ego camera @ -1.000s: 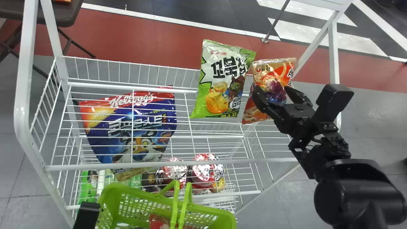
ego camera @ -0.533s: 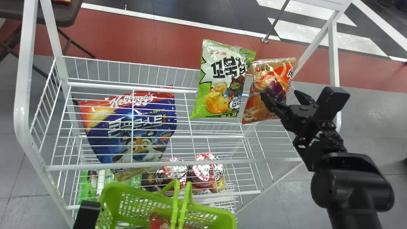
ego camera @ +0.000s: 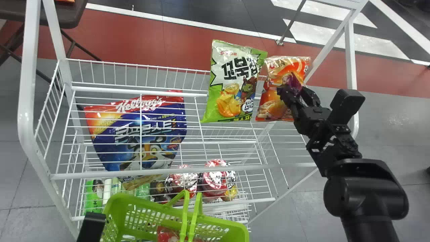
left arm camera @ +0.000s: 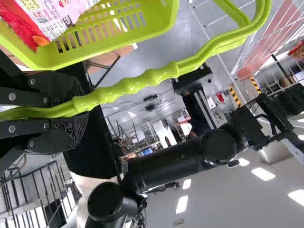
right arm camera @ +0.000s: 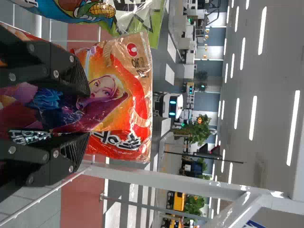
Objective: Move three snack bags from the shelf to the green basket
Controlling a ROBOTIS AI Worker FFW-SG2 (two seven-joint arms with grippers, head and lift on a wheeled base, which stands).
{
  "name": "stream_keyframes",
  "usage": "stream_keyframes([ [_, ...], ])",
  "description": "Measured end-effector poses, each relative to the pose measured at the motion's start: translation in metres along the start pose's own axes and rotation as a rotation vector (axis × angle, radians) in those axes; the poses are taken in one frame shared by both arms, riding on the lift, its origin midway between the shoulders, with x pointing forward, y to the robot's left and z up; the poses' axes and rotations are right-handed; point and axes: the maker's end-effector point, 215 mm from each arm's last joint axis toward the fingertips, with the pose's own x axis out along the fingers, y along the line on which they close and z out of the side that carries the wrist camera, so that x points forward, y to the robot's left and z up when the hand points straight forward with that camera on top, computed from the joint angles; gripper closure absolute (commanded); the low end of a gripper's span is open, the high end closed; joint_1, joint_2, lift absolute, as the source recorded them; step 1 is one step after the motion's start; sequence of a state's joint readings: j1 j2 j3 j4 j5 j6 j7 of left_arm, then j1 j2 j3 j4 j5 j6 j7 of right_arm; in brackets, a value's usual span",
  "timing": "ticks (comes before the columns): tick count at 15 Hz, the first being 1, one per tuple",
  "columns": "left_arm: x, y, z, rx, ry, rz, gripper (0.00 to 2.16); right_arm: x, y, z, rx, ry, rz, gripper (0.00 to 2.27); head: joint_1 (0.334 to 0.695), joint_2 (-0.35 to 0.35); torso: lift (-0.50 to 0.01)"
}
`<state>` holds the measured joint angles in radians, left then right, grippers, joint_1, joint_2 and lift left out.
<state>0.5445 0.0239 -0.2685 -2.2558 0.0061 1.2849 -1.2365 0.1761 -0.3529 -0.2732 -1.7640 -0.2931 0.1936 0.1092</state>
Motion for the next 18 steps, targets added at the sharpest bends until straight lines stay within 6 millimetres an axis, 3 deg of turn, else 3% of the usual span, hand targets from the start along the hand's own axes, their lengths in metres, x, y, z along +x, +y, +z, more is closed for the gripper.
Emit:
stream_keyframes([
  [4, 0.000, 0.003, 0.001, 0.000, -0.002, 0.003, 2.04, -0.022, 0.006, 0.028, 0.010, -0.054, 0.013, 2.24, 0.695, -0.350, -0.043],
  [7, -0.001, 0.003, 0.001, 0.000, -0.004, 0.003, 2.04, -0.049, 0.014, 0.058, 0.048, -0.101, 0.032, 2.24, 0.695, -0.350, -0.043],
  [11, -0.002, 0.004, 0.003, 0.004, -0.008, 0.003, 2.04, -0.092, 0.035, 0.083, 0.121, -0.067, 0.112, 2.24, 0.695, -0.350, -0.043],
  [13, -0.003, 0.005, 0.004, 0.004, -0.012, 0.009, 2.04, -0.119, 0.058, 0.074, 0.194, 0.043, 0.210, 2.24, 0.695, -0.350, -0.043],
  [18, -0.004, 0.007, 0.006, 0.009, -0.018, 0.014, 2.04, -0.217, 0.145, 0.007, 0.398, 0.486, 0.514, 2.24, 0.695, -0.350, -0.043],
])
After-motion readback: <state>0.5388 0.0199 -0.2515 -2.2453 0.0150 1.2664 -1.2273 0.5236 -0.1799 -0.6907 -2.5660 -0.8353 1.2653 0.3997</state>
